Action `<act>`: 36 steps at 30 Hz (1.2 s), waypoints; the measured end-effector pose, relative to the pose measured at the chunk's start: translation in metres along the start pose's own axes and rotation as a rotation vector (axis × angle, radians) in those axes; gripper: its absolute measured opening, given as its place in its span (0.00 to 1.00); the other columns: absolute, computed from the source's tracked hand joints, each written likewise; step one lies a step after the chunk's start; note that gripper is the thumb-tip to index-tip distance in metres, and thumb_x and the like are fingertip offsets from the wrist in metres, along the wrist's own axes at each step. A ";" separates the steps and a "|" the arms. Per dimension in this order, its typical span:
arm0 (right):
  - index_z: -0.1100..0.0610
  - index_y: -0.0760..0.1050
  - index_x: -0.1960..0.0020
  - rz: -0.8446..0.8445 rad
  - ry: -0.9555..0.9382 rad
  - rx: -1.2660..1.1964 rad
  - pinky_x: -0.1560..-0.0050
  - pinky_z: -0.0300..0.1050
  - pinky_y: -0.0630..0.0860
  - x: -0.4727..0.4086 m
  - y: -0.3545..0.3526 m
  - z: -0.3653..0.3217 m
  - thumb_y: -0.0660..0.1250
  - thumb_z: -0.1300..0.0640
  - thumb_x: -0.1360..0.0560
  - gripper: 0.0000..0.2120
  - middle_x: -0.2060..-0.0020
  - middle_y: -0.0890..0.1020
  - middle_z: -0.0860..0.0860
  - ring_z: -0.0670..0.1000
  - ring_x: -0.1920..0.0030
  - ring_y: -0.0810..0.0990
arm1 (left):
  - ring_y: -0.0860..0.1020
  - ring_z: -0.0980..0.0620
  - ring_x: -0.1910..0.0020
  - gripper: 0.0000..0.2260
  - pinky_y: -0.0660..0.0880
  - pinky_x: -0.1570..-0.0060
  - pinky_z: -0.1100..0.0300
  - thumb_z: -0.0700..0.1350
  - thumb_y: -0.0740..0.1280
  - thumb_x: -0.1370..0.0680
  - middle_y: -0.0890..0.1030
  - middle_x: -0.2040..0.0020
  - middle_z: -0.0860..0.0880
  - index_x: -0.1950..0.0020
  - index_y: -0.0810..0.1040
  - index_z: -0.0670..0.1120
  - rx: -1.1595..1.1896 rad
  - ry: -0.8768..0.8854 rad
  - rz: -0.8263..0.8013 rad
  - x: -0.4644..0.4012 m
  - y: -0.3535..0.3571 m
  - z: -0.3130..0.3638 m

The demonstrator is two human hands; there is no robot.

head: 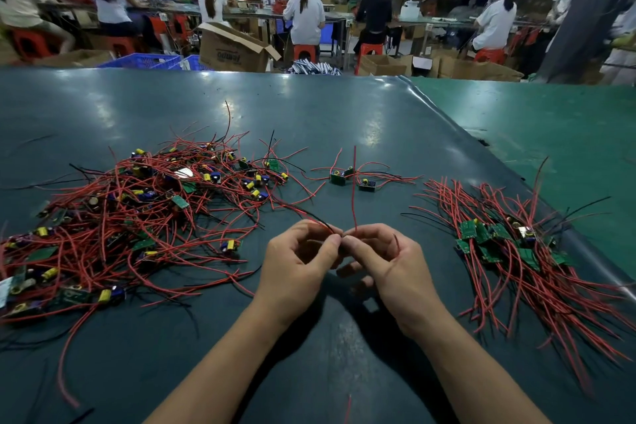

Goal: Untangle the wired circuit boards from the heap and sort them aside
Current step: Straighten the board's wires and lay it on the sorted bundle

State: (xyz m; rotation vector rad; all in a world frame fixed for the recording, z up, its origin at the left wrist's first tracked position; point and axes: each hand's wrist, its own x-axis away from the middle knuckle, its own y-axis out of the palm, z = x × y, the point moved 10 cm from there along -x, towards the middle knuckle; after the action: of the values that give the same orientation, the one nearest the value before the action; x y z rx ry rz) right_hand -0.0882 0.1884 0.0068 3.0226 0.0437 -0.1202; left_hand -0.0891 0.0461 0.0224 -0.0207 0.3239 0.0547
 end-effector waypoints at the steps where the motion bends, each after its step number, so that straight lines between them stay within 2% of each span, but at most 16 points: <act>1: 0.57 0.79 0.55 0.011 0.017 -0.042 0.75 0.42 0.77 0.000 -0.001 0.001 0.70 0.61 0.25 0.00 0.61 0.85 0.55 0.53 0.68 0.83 | 0.83 0.53 0.63 0.06 0.79 0.60 0.63 0.31 0.68 0.24 0.84 0.62 0.49 0.57 0.81 0.40 0.027 -0.009 0.010 -0.001 -0.001 -0.001; 6: 0.59 0.73 0.53 0.070 0.074 -0.149 0.76 0.41 0.76 -0.002 -0.008 0.006 0.65 0.62 0.21 0.02 0.60 0.85 0.55 0.54 0.69 0.83 | 0.83 0.49 0.56 0.06 0.81 0.53 0.58 0.27 0.66 0.25 0.84 0.55 0.39 0.57 0.79 0.37 0.169 -0.065 0.032 -0.003 -0.003 -0.005; 8: 0.59 0.69 0.53 0.063 0.095 -0.217 0.75 0.41 0.76 -0.002 -0.007 0.008 0.63 0.66 0.21 0.05 0.60 0.84 0.56 0.55 0.69 0.83 | 0.83 0.51 0.56 0.07 0.80 0.52 0.60 0.26 0.66 0.25 0.84 0.53 0.41 0.58 0.77 0.37 0.204 -0.071 0.006 -0.002 0.001 -0.006; 12: 0.59 0.69 0.54 0.052 0.135 -0.448 0.67 0.42 0.80 -0.003 -0.002 0.008 0.67 0.73 0.31 0.13 0.61 0.83 0.59 0.53 0.65 0.83 | 0.83 0.53 0.57 0.07 0.78 0.54 0.63 0.30 0.72 0.29 0.85 0.56 0.46 0.60 0.76 0.39 0.240 -0.071 0.002 -0.001 0.002 -0.007; 13: 0.59 0.71 0.53 0.065 0.160 -0.528 0.65 0.41 0.80 -0.003 -0.001 0.011 0.68 0.72 0.31 0.13 0.60 0.83 0.59 0.52 0.65 0.84 | 0.83 0.52 0.57 0.08 0.78 0.54 0.63 0.31 0.73 0.30 0.85 0.56 0.46 0.60 0.76 0.39 0.256 -0.068 0.027 -0.001 -0.001 -0.007; 15: 0.60 0.76 0.52 0.082 0.237 -0.608 0.66 0.38 0.80 -0.001 0.002 0.020 0.71 0.65 0.32 0.10 0.58 0.83 0.59 0.51 0.64 0.84 | 0.83 0.53 0.57 0.08 0.78 0.54 0.64 0.34 0.75 0.32 0.86 0.57 0.46 0.58 0.77 0.40 0.278 -0.060 0.074 -0.003 -0.007 -0.007; 17: 0.62 0.79 0.52 0.039 0.311 -0.567 0.66 0.37 0.79 0.003 0.011 0.029 0.72 0.60 0.35 0.12 0.58 0.83 0.57 0.50 0.64 0.84 | 0.84 0.53 0.57 0.10 0.78 0.55 0.64 0.35 0.76 0.33 0.86 0.57 0.47 0.56 0.78 0.41 0.256 -0.054 0.090 -0.005 -0.010 -0.008; 19: 0.63 0.80 0.53 0.015 0.304 -0.515 0.64 0.38 0.80 0.004 0.017 0.031 0.73 0.62 0.35 0.11 0.60 0.84 0.57 0.49 0.66 0.83 | 0.84 0.53 0.57 0.10 0.78 0.56 0.65 0.31 0.75 0.32 0.86 0.58 0.47 0.55 0.79 0.41 0.222 -0.046 0.080 -0.006 -0.010 -0.010; 22: 0.63 0.81 0.57 0.102 0.226 -0.455 0.68 0.38 0.79 0.002 0.009 0.029 0.72 0.65 0.32 0.04 0.66 0.84 0.55 0.49 0.71 0.80 | 0.84 0.52 0.58 0.11 0.78 0.55 0.64 0.30 0.75 0.32 0.86 0.58 0.47 0.55 0.79 0.41 0.169 -0.043 0.058 -0.006 -0.008 -0.011; 24: 0.62 0.82 0.58 0.163 0.215 -0.449 0.70 0.37 0.77 0.001 0.003 0.030 0.71 0.66 0.30 0.02 0.67 0.84 0.55 0.47 0.73 0.79 | 0.84 0.51 0.58 0.11 0.78 0.55 0.64 0.29 0.75 0.33 0.85 0.58 0.45 0.54 0.79 0.38 0.143 -0.044 0.032 -0.005 -0.005 -0.011; 27: 0.59 0.85 0.61 0.194 0.223 -0.408 0.73 0.36 0.75 0.001 -0.004 0.029 0.73 0.63 0.30 0.03 0.66 0.84 0.53 0.45 0.73 0.78 | 0.84 0.51 0.58 0.11 0.79 0.55 0.64 0.28 0.75 0.33 0.85 0.57 0.43 0.53 0.78 0.34 0.115 -0.033 0.001 -0.003 0.000 -0.009; 30: 0.58 0.85 0.59 0.173 0.195 -0.315 0.76 0.37 0.72 0.000 -0.004 0.024 0.75 0.57 0.33 0.05 0.64 0.84 0.52 0.46 0.72 0.77 | 0.84 0.51 0.58 0.11 0.79 0.55 0.63 0.28 0.75 0.32 0.85 0.57 0.43 0.54 0.78 0.35 0.105 -0.029 -0.006 -0.002 -0.001 -0.006; 33: 0.59 0.84 0.60 0.194 0.166 -0.250 0.76 0.36 0.69 0.000 -0.007 0.022 0.74 0.59 0.28 0.03 0.66 0.82 0.52 0.45 0.74 0.74 | 0.84 0.52 0.59 0.10 0.78 0.57 0.64 0.29 0.76 0.32 0.85 0.59 0.44 0.56 0.78 0.37 0.103 -0.046 -0.027 -0.001 0.002 -0.006; 36: 0.56 0.85 0.63 0.224 0.200 -0.289 0.76 0.35 0.68 0.000 -0.009 0.024 0.73 0.58 0.28 0.05 0.66 0.83 0.49 0.44 0.74 0.73 | 0.83 0.53 0.60 0.11 0.78 0.59 0.65 0.29 0.76 0.33 0.85 0.60 0.45 0.57 0.78 0.38 0.168 -0.089 -0.038 -0.002 0.002 -0.010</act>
State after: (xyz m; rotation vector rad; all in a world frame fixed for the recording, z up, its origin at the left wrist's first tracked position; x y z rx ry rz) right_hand -0.0903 0.1948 -0.0182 2.7154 -0.2384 0.1912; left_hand -0.0948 0.0478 0.0135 0.1413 0.2384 -0.0094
